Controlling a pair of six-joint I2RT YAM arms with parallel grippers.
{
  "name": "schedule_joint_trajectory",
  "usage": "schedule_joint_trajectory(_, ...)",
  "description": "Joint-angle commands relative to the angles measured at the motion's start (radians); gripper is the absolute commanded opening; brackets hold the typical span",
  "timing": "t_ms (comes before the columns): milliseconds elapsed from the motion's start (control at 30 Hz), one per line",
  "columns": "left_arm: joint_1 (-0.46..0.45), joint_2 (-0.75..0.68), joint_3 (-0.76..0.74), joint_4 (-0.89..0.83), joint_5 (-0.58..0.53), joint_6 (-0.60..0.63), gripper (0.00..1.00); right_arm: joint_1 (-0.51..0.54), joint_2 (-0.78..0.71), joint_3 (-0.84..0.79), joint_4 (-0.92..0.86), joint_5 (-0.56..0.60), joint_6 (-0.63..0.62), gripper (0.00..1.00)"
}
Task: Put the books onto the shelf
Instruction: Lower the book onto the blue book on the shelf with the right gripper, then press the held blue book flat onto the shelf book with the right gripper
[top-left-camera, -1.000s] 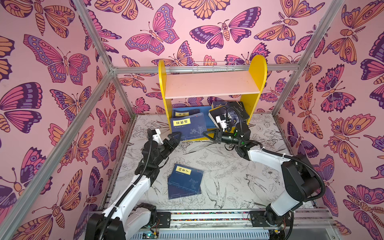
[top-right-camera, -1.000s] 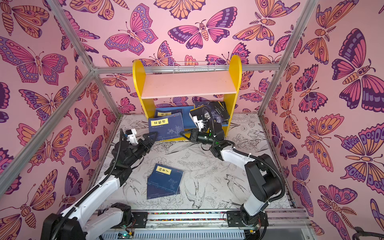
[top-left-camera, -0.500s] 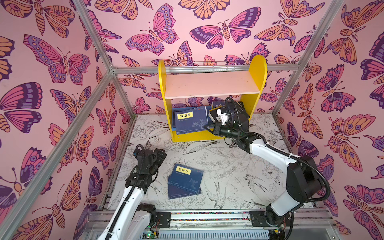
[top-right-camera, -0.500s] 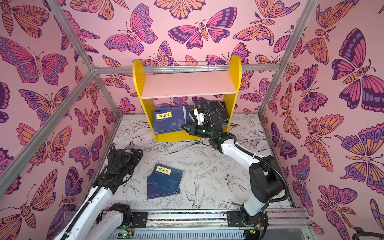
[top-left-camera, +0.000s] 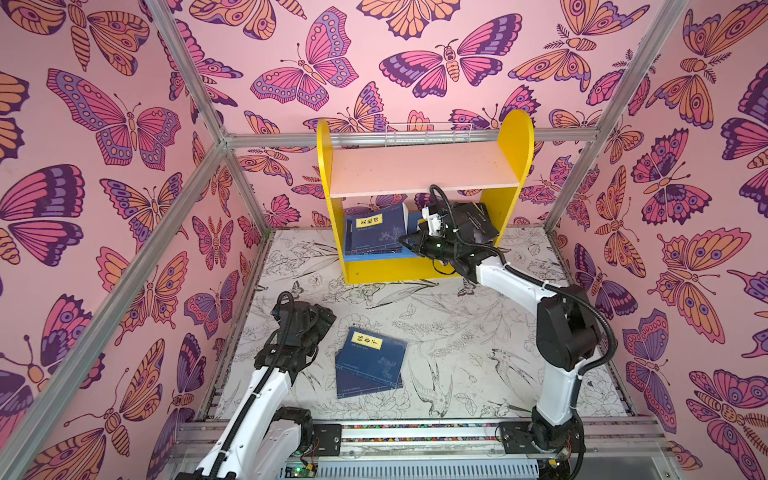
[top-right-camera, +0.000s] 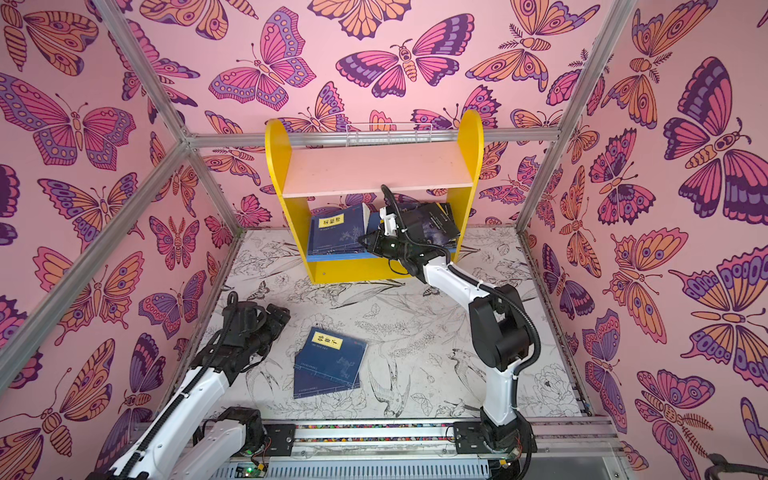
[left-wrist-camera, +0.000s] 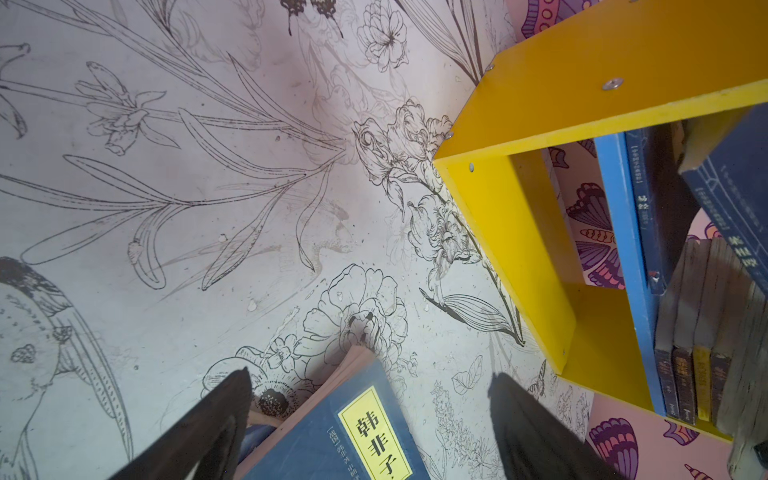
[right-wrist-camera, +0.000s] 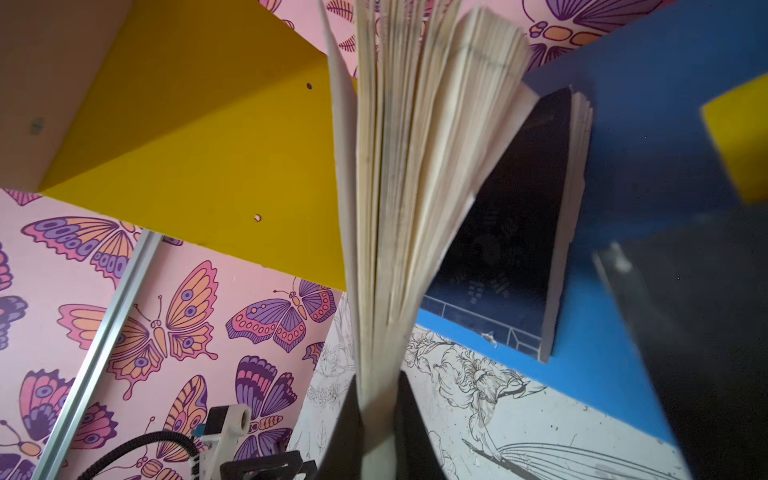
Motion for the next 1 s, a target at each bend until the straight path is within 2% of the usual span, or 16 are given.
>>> schedule_joint_trajectory(0,0.005,-0.009,-0.021,-0.011,0.01,0.021,0.91,0.004,0.029,0.089,0.018,-0.007,0.019,0.0)
schedule_joint_trajectory(367,0.005,-0.006,-0.022,-0.011,0.016,0.028,0.91,0.003,0.159,0.227,-0.091,-0.068,0.083,0.0)
schedule_joint_trajectory(500,0.005,-0.008,-0.019,-0.012,0.015,0.029,0.91,0.004,0.172,0.244,-0.123,-0.052,0.066,0.0)
schedule_joint_trajectory(633,0.005,-0.002,-0.017,-0.011,0.019,0.029,0.91,0.003,0.174,0.28,-0.19,-0.02,0.019,0.05)
schedule_joint_trajectory(733,0.004,0.0,-0.019,-0.013,0.021,0.025,0.91,0.003,0.172,0.315,-0.29,0.036,-0.041,0.13)
schedule_joint_trajectory(800,0.004,0.001,-0.019,-0.011,0.022,0.022,0.91,0.004,0.17,0.342,-0.367,0.085,-0.073,0.27)
schedule_joint_trajectory(867,0.005,0.001,-0.019,-0.013,0.022,0.02,0.91,0.003,0.171,0.363,-0.432,0.137,-0.097,0.45)
schedule_joint_trajectory(967,0.005,0.003,-0.018,-0.012,0.022,0.02,0.91,0.005,0.168,0.378,-0.478,0.184,-0.128,0.57)
